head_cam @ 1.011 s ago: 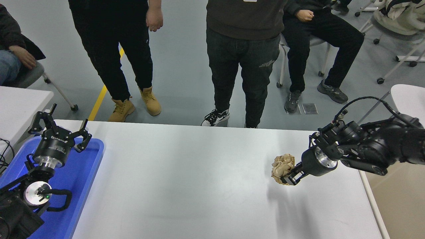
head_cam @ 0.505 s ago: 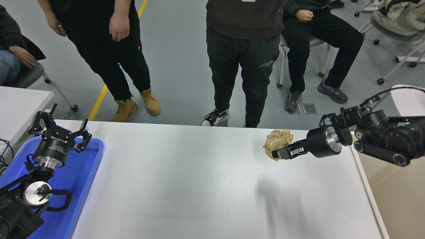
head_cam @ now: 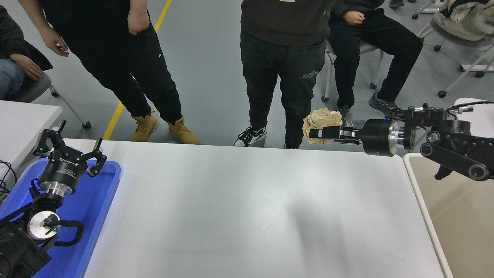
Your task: Clean the table surface
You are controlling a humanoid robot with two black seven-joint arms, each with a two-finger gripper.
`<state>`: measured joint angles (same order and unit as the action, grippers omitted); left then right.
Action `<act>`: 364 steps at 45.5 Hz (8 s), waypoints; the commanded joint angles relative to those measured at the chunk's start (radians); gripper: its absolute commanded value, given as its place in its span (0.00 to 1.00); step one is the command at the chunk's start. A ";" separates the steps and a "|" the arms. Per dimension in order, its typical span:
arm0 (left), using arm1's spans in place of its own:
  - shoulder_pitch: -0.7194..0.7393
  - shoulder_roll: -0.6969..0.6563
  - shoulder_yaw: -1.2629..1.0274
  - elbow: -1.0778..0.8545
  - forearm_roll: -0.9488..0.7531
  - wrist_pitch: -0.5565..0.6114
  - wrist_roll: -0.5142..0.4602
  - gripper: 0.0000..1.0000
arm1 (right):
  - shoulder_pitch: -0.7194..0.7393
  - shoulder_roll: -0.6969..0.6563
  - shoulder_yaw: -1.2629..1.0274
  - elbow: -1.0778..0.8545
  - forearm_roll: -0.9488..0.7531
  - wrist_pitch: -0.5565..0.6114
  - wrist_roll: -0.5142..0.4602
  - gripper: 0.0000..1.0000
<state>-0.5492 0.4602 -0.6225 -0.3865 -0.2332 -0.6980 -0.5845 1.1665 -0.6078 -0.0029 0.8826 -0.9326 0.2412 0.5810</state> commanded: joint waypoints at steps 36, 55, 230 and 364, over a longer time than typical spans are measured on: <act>0.000 0.000 0.000 0.000 0.000 0.000 0.000 1.00 | -0.146 0.099 0.127 -0.763 0.724 -0.007 -0.254 0.00; 0.000 0.000 0.000 0.000 0.000 0.000 0.000 1.00 | -0.153 0.095 0.264 -0.787 0.801 -0.074 -0.405 0.00; 0.000 0.000 0.000 0.000 0.000 0.000 0.000 1.00 | -0.551 0.276 0.281 -0.889 1.022 -0.252 -0.656 0.98; 0.000 0.000 0.001 0.000 0.000 0.000 0.000 1.00 | -0.599 0.200 0.916 -0.274 0.785 -0.048 -0.234 0.98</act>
<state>-0.5492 0.4602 -0.6224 -0.3866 -0.2332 -0.6979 -0.5845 0.6459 -0.4327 0.9032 0.6116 -0.1470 0.1917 0.3111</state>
